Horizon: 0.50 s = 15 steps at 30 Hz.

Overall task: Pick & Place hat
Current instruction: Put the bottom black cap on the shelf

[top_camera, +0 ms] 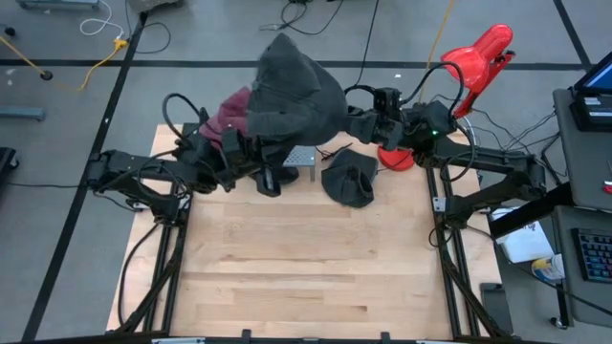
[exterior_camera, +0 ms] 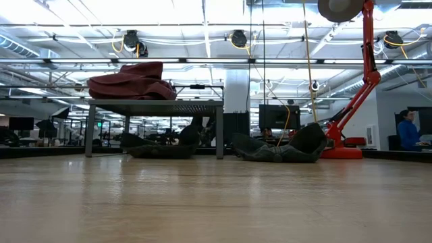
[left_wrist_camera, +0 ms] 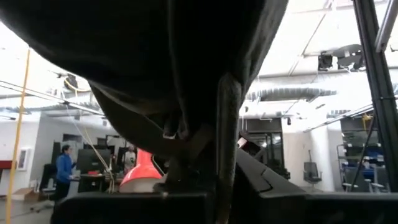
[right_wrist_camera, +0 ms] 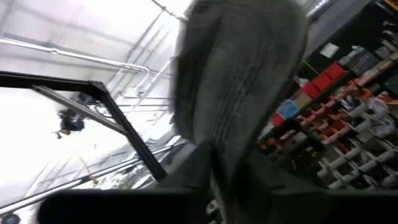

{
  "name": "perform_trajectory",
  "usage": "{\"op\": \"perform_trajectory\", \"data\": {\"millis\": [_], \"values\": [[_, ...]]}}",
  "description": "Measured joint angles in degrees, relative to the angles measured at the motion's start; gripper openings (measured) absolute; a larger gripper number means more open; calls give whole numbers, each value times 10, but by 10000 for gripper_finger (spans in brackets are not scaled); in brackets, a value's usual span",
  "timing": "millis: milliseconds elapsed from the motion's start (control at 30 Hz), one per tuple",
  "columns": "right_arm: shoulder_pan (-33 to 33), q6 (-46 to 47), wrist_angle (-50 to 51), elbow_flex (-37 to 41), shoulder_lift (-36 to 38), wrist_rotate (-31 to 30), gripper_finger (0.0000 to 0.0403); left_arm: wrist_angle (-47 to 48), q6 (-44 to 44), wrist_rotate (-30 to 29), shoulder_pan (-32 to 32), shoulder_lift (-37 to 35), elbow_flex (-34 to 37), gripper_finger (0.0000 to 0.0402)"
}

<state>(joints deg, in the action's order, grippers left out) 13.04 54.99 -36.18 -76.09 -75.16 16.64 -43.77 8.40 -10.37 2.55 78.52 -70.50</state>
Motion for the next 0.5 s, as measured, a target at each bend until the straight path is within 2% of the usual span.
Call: {"op": "perform_trajectory", "data": {"millis": [67, 200, 367, 500], "values": [[0, -3, -8, 0, 0, 3, 19, 4, -8, -3, 0, 0, 0, 40], [1, 14, -4, 0, 1, 33, 7, 60, -47, -2, 0, -8, 0, 88], [22, 56, 26, 1, 16, 69, 5, 280, -112, -3, 2, -61, 0, 134], [54, 101, 66, 0, 25, 93, 4, 455, -175, -2, 12, -101, 0, 147]]}}
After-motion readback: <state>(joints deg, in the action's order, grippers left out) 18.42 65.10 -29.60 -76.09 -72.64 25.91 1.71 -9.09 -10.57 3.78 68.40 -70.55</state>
